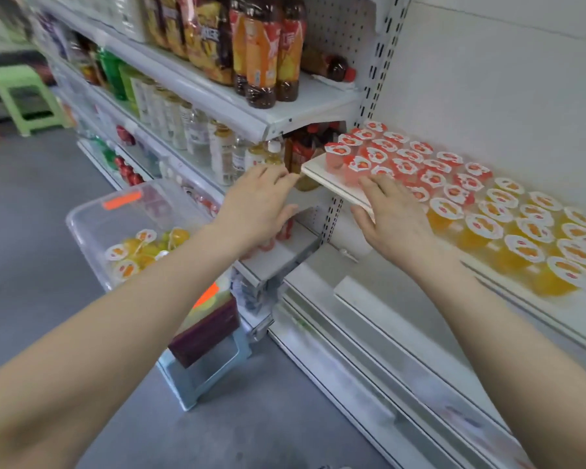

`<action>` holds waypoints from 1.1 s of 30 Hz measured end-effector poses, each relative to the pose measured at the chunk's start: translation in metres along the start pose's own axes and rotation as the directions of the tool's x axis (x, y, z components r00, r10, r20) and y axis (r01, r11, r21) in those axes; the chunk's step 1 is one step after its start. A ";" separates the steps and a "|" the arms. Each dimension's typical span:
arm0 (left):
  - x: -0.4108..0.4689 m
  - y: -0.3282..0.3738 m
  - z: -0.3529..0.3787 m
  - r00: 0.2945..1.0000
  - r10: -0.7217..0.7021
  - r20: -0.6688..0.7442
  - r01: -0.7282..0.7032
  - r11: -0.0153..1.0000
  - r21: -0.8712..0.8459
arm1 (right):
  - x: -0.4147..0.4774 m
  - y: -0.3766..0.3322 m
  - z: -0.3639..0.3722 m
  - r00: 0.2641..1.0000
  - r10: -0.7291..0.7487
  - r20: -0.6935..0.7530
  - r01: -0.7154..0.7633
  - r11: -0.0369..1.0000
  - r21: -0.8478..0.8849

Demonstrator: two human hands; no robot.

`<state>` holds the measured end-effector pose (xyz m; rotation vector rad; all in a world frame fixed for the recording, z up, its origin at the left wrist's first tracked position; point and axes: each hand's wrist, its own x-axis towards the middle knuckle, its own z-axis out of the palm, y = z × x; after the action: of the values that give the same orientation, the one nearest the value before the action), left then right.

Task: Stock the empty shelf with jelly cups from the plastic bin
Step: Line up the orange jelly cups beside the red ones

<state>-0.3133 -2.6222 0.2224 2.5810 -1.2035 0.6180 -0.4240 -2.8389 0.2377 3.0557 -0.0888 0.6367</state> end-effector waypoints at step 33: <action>-0.196 -0.294 0.132 0.621 -0.772 0.137 0.748 0.635 0.191 | 0.224 -0.326 0.376 0.537 -0.685 0.493 0.459 0.727 0.510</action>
<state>-0.1627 -2.3520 0.0064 2.9373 0.0123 0.2194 -0.0500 -2.5361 -0.0194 3.0908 1.1024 -0.5474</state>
